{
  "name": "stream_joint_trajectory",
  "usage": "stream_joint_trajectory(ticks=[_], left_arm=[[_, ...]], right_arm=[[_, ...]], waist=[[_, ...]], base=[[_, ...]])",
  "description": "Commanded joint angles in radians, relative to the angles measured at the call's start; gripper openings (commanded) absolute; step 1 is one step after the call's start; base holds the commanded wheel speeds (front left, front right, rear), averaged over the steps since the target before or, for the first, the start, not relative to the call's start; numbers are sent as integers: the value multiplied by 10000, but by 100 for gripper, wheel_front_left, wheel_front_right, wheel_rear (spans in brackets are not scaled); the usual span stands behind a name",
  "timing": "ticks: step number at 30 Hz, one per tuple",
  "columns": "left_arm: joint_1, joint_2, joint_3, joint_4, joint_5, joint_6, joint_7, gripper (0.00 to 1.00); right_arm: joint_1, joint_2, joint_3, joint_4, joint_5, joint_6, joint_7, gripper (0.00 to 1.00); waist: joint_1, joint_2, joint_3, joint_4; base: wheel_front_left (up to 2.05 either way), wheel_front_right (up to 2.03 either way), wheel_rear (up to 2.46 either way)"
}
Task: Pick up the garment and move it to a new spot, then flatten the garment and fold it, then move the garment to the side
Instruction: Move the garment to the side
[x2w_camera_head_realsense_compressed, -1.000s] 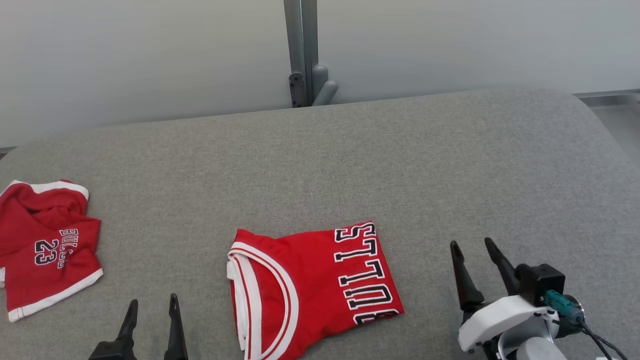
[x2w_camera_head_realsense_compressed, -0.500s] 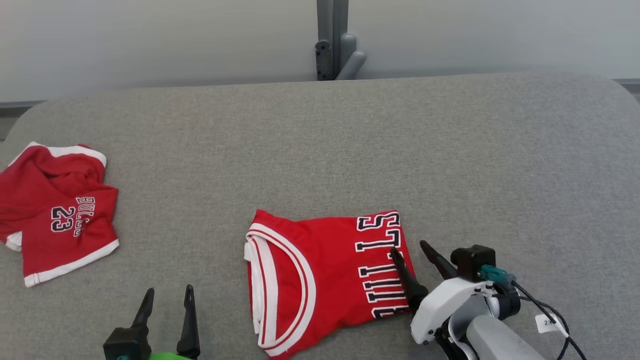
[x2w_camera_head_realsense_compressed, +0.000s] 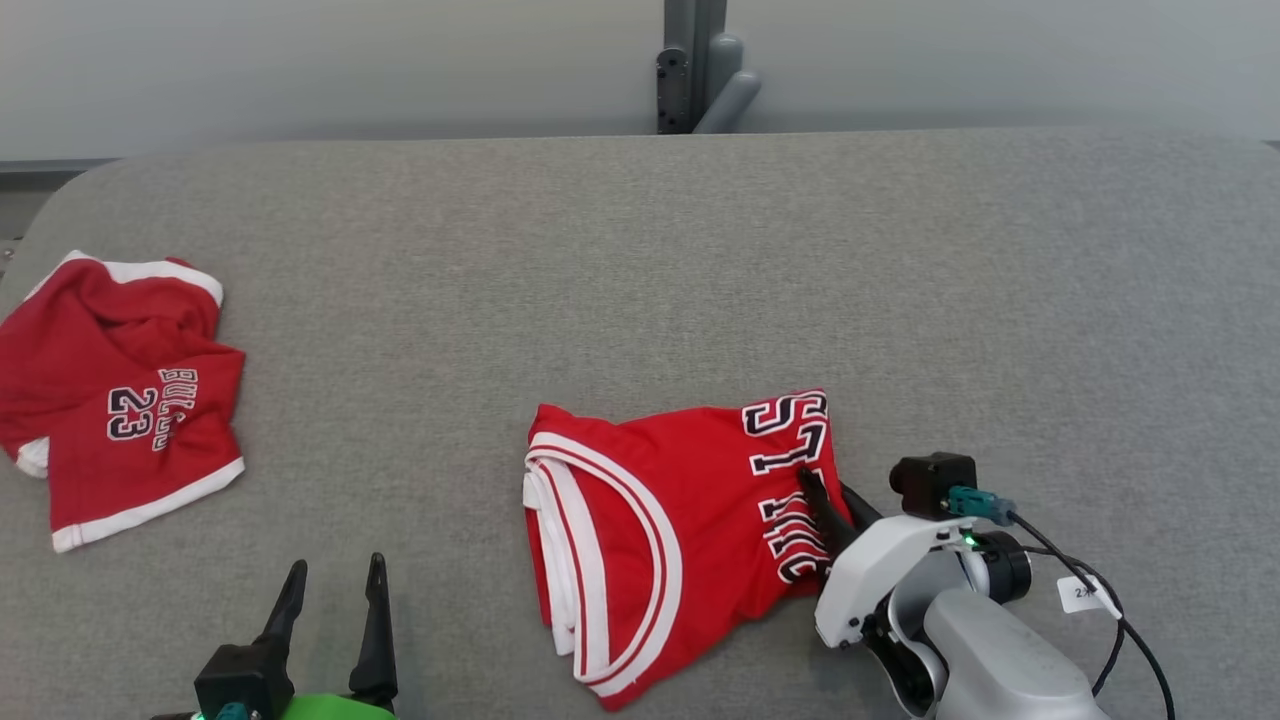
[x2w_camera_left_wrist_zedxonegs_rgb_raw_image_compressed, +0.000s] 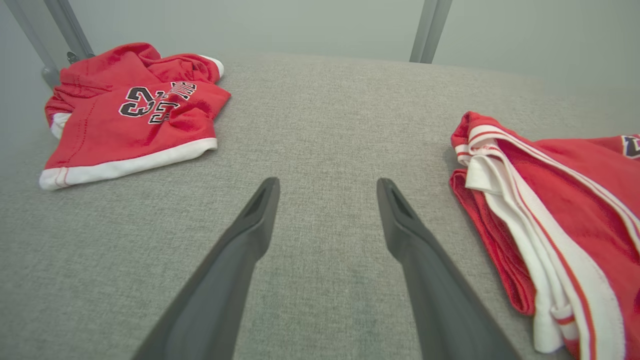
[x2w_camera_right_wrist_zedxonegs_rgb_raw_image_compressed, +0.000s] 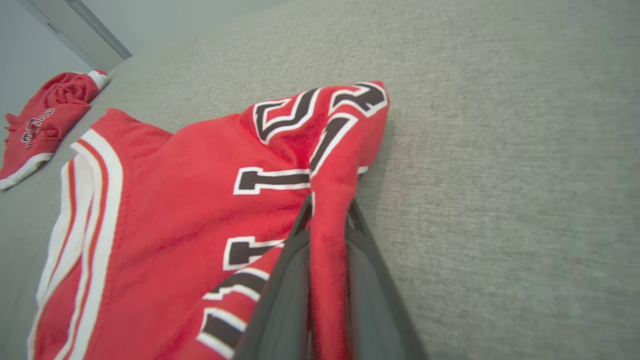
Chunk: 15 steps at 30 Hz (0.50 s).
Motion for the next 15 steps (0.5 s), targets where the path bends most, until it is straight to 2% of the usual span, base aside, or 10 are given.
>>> stream_joint_trajectory(ticks=[1, 3, 4, 10, 15], left_arm=[[-5, 40, 37, -37, -62, -33, 4, 100], [-28, 39, 5, -79, -54, -68, 4, 100], [-28, 39, 5, -79, -54, -68, 4, 100], [-534, 39, -173, -217, 7, -165, 4, 100], [-1021, 40, -442, -327, 194, -265, 4, 100]], right_arm=[[16, -92, -162, -164, -152, -21, -37, 0], [138, -95, -404, -384, -387, -21, -40, 0], [138, -95, -404, -384, -387, -21, -40, 0], [334, -86, -983, -774, -965, -21, -41, 0], [393, -69, -954, -1199, -974, -21, -42, 0]], waist=[[0, 0, -125, -878], [0, 0, -109, -1514], [0, 0, -109, -1514], [0, 0, 86, -3698], [0, 0, 481, -5216]], base=[[0, 0, 0], [0, 0, 0], [0, 0, 0], [0, 0, 0], [0, 0, 0]])
